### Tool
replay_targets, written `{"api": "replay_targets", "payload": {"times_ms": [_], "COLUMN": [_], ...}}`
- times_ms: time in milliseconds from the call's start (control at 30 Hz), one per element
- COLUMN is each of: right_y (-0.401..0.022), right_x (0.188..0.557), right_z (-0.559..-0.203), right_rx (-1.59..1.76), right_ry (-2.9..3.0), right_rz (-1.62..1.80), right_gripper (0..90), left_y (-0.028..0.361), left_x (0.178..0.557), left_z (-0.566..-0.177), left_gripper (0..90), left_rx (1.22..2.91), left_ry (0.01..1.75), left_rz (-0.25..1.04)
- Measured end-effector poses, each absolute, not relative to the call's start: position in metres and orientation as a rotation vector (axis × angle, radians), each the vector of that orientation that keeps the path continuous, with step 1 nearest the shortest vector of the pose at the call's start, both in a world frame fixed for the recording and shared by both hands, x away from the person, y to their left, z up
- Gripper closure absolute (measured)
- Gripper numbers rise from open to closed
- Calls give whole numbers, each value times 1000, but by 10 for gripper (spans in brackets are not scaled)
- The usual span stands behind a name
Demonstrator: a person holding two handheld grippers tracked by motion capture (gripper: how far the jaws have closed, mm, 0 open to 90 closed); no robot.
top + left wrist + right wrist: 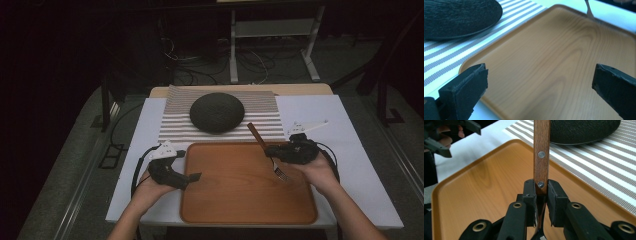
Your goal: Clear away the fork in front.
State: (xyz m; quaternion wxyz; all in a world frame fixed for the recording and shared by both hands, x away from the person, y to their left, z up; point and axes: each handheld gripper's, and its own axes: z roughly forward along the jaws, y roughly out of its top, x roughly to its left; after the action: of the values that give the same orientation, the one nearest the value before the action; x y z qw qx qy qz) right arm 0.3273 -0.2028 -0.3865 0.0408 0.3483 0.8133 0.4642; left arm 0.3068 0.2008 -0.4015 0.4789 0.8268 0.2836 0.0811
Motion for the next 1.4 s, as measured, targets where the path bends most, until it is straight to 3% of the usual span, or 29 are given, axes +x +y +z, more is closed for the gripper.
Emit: {"api": "replay_targets", "payload": {"times_ms": [467,867,1400], "right_y": [-199,-185,-155], "right_x": [320,316,306], "right_z": [-390,-392,-392], "right_rx": [1036,975,882], "right_ry": [2483,2493,2508], "right_rz": [1448,1461,1499], "right_gripper": [770,770,770], "left_y": [155,117,95], "left_x": [338,339,327], "left_z": [-370,-369,-374], "left_gripper": [12,159,434], "left_rx": [1991,1955,1913], "left_ry": [604,579,607], "left_rz": [201,169,69]}}
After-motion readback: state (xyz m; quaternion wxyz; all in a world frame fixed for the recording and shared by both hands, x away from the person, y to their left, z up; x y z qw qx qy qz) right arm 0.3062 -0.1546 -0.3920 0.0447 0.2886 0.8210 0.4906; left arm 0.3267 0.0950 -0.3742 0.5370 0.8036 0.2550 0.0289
